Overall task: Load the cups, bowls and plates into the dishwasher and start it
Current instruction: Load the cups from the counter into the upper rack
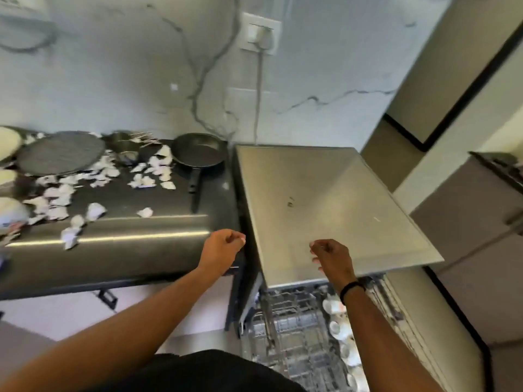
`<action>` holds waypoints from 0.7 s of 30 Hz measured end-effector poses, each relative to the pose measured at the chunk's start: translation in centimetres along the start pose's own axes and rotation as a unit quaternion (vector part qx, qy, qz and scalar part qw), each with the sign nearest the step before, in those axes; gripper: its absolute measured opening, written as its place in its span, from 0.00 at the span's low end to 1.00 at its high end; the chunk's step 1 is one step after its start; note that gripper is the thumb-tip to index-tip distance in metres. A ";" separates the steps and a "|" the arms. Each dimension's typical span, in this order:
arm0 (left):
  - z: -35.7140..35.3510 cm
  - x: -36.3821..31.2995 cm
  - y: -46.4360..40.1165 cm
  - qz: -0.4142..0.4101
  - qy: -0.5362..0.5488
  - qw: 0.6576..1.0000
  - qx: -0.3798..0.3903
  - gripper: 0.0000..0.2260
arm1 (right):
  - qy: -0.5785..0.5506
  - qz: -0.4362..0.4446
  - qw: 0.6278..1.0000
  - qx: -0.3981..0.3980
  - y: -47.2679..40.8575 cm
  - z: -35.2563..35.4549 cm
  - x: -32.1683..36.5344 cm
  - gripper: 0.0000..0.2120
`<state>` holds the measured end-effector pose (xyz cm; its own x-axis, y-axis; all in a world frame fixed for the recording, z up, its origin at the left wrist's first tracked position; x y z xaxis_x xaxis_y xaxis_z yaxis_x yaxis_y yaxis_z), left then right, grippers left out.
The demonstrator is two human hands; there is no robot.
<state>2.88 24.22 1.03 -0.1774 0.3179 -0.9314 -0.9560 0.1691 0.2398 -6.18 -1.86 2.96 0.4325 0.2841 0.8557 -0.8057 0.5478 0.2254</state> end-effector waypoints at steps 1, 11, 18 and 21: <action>2.3 0.6 -0.6 0.005 0.010 1.000 -0.021 0.06 | 0.005 0.012 1.000 0.020 -0.5 -2.7 1.4 0.05; 19.5 5.6 -3.5 0.028 0.081 0.982 -0.167 0.03 | 0.054 0.134 0.975 0.168 -1.4 -24.2 12.7 0.05; 25.3 7.3 -3.1 0.058 0.138 0.956 -0.253 0.03 | 0.100 0.196 0.934 0.281 0.4 -33.3 18.8 0.05; 27.1 7.7 -2.7 0.059 0.119 0.951 -0.280 0.03 | 0.110 0.218 0.913 0.327 0.9 -36.4 20.8 0.05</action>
<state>10.37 51.47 0.63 -0.2747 0.0732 -0.9587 -0.8893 -0.3984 0.2244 16.80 33.18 4.02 0.0263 0.5531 0.8327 -0.9587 -0.2219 0.1777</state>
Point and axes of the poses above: each hand's wrist, its own y-axis away from the middle knuckle, its own z-axis out of the back of the hand, x = y × z, the point moved 1 cm from there along -y, towards the middle knuckle
